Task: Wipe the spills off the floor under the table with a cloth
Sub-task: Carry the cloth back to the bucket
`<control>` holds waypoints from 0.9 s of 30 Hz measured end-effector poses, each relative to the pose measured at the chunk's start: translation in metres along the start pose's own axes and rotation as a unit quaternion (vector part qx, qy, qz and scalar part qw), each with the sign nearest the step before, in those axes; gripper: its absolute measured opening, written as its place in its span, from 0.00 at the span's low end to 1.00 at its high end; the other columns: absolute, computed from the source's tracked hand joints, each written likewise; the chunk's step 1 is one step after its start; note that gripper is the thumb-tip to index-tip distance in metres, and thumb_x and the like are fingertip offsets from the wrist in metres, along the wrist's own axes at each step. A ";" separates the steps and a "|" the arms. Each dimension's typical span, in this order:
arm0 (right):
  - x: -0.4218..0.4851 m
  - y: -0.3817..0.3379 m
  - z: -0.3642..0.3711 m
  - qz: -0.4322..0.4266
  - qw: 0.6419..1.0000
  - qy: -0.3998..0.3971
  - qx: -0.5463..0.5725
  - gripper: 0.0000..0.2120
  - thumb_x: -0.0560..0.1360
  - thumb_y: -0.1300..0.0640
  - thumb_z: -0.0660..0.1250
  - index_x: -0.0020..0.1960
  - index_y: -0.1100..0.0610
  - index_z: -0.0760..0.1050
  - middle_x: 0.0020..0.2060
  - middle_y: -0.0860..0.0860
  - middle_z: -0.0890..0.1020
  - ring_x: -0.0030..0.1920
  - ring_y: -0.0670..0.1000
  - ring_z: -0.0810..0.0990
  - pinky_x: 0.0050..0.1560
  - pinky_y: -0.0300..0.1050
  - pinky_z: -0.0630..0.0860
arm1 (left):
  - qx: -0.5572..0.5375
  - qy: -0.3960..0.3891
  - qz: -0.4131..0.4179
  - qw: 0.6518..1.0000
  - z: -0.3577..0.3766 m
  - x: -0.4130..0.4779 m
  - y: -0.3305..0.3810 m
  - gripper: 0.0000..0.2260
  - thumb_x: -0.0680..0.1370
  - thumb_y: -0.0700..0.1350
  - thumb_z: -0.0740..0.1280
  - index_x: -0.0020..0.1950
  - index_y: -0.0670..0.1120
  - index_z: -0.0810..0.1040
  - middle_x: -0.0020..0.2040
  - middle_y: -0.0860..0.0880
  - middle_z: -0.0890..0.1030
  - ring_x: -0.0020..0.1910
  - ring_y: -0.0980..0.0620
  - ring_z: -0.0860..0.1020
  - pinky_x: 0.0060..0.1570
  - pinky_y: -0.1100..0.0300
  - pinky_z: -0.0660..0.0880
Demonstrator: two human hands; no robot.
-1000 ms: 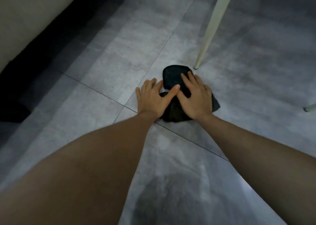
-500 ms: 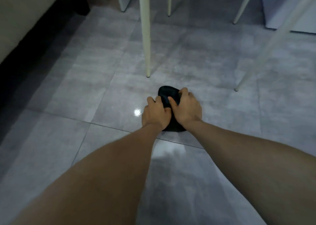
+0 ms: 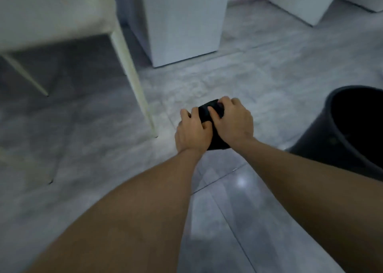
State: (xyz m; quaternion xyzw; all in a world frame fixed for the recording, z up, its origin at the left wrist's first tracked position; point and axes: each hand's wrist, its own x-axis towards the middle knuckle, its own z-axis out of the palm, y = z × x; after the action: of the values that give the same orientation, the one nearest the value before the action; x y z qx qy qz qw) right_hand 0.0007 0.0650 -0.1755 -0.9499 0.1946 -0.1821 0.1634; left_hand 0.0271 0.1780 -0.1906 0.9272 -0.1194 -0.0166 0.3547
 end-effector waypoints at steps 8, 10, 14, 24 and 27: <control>0.024 0.094 -0.159 0.082 0.984 0.091 -0.132 0.16 0.81 0.43 0.62 0.58 0.56 0.75 0.53 0.56 0.78 0.47 0.59 0.79 0.42 0.49 0.69 | -0.089 -0.035 0.123 0.988 0.043 -0.007 0.176 0.15 0.80 0.48 0.61 0.65 0.46 0.73 0.58 0.44 0.70 0.42 0.43 0.73 0.42 0.49 0.70; 0.025 0.115 -0.188 0.111 0.978 0.104 -0.140 0.16 0.79 0.43 0.64 0.57 0.55 0.77 0.52 0.56 0.78 0.48 0.59 0.79 0.42 0.49 0.69 | -0.102 -0.053 0.150 0.982 0.051 -0.014 0.207 0.16 0.80 0.49 0.61 0.66 0.46 0.72 0.59 0.45 0.70 0.42 0.45 0.72 0.42 0.50 0.69; 0.015 0.157 -0.210 0.187 0.960 0.050 -0.201 0.21 0.77 0.38 0.65 0.61 0.52 0.77 0.57 0.56 0.78 0.57 0.59 0.77 0.49 0.51 0.72 | -0.110 -0.124 0.149 0.975 0.074 -0.026 0.237 0.24 0.79 0.52 0.62 0.73 0.46 0.66 0.66 0.45 0.70 0.53 0.43 0.75 0.52 0.47 0.73; -0.028 0.160 -0.150 0.329 0.938 -0.055 0.091 0.34 0.82 0.35 0.47 0.82 0.52 0.52 0.75 0.58 0.69 0.72 0.62 0.69 0.72 0.59 0.65 | 0.008 -0.328 0.071 0.942 0.114 -0.029 0.205 0.32 0.80 0.66 0.34 0.82 0.59 0.53 0.81 0.49 0.61 0.78 0.41 0.58 0.75 0.39 0.50; -0.028 0.162 -0.148 0.323 0.943 -0.052 0.065 0.33 0.82 0.36 0.46 0.82 0.52 0.51 0.74 0.58 0.70 0.71 0.62 0.71 0.70 0.59 0.66 | 0.024 -0.351 0.085 0.932 0.114 -0.024 0.202 0.33 0.79 0.65 0.32 0.82 0.58 0.54 0.81 0.49 0.62 0.79 0.41 0.58 0.76 0.39 0.48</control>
State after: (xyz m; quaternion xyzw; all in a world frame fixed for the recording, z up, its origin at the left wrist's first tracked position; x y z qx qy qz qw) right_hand -0.1344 -0.0991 -0.1147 -0.8318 0.4697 -0.0820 0.2842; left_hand -0.0516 -0.0365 -0.1431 0.8567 -0.3155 -0.3079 0.2678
